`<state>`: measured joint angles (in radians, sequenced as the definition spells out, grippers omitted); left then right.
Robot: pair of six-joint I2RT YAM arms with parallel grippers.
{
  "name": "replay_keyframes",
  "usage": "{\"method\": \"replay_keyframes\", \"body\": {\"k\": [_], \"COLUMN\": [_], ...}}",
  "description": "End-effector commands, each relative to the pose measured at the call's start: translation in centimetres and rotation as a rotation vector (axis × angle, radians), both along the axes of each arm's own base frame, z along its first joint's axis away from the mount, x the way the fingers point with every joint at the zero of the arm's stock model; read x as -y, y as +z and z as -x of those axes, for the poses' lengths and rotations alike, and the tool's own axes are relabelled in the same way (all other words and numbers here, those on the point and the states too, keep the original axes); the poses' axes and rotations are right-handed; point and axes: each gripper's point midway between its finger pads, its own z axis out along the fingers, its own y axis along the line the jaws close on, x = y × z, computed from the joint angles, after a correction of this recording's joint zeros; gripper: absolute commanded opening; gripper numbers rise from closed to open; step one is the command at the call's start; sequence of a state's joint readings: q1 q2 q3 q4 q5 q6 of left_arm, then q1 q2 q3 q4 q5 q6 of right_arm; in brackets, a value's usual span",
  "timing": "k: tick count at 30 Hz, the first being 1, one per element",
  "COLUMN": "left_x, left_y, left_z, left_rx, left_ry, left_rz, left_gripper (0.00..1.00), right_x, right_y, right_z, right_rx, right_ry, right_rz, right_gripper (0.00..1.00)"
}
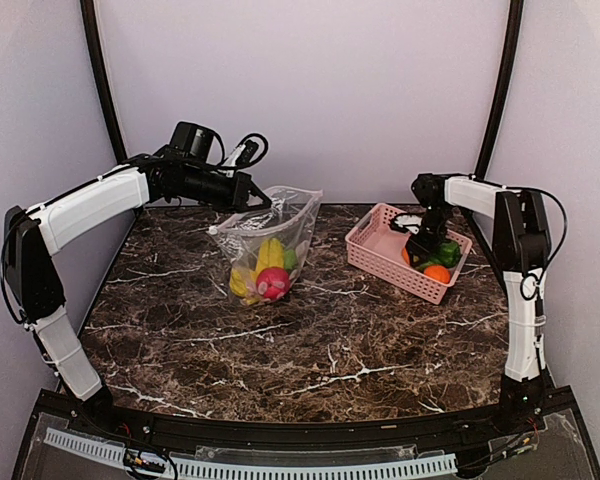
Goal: Place the food in the zip-top bag and seal the zipper
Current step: Pick up the fake fruit from the bin, then place the fake fruit in the zipper food storage bag.
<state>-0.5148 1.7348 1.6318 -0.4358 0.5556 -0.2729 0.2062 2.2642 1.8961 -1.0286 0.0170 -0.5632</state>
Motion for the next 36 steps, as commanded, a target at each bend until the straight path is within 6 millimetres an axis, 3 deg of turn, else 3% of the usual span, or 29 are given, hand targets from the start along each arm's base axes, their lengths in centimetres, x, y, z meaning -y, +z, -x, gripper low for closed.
{"method": "replay_keyframes", "body": {"k": [1, 6, 9, 13, 18, 22, 26, 29, 31, 36], "left_x": [-0.3, -0.2, -0.1, -0.1, 0.0, -0.1, -0.1, -0.1, -0.2, -0.1], "left_y": [1.6, 1.7, 1.9, 1.9, 1.8, 2.0, 2.1, 2.2, 2.3, 3.1], "left_z": [0.8, 0.6, 0.5, 0.4, 0.2, 0.2, 0.3, 0.4, 0.3, 0.4], "left_rx": [0.028, 0.031, 0.036, 0.035, 0.024, 0.027, 0.025, 0.026, 0.031, 0.044], "left_ry": [-0.005, -0.005, -0.005, 0.0, 0.004, 0.01, 0.01, 0.009, 0.012, 0.011], "left_rz": [0.01, 0.011, 0.014, 0.014, 0.019, 0.018, 0.019, 0.02, 0.023, 0.039], "left_gripper": [0.01, 0.01, 0.01, 0.01, 0.01, 0.01, 0.01, 0.01, 0.01, 0.01], "right_x": [-0.4, -3.1, -6.1, -13.3, -21.9, -25.9, -28.1, -29.9, -31.5, -33.0], "right_y": [2.9, 8.8, 13.4, 22.2, 30.5, 35.9, 40.5, 41.0, 39.7, 37.3], "right_z": [-0.9, -1.5, -1.0, 1.6, 7.9, 10.9, 12.7, 12.8, 13.2, 13.3], "right_rx": [0.071, 0.168, 0.181, 0.243, 0.359, 0.427, 0.443, 0.432, 0.417, 0.361], "right_ry": [-0.024, -0.003, 0.034, 0.231, 0.542, 0.673, 0.751, 0.784, 0.815, 0.845], "right_rz": [-0.032, -0.199, -0.373, -0.674, -0.907, -1.084, -1.249, -1.291, -1.281, -1.288], "right_gripper": [0.49, 0.44, 0.42, 0.41, 0.41, 0.41, 0.44, 0.45, 0.45, 0.48]}}
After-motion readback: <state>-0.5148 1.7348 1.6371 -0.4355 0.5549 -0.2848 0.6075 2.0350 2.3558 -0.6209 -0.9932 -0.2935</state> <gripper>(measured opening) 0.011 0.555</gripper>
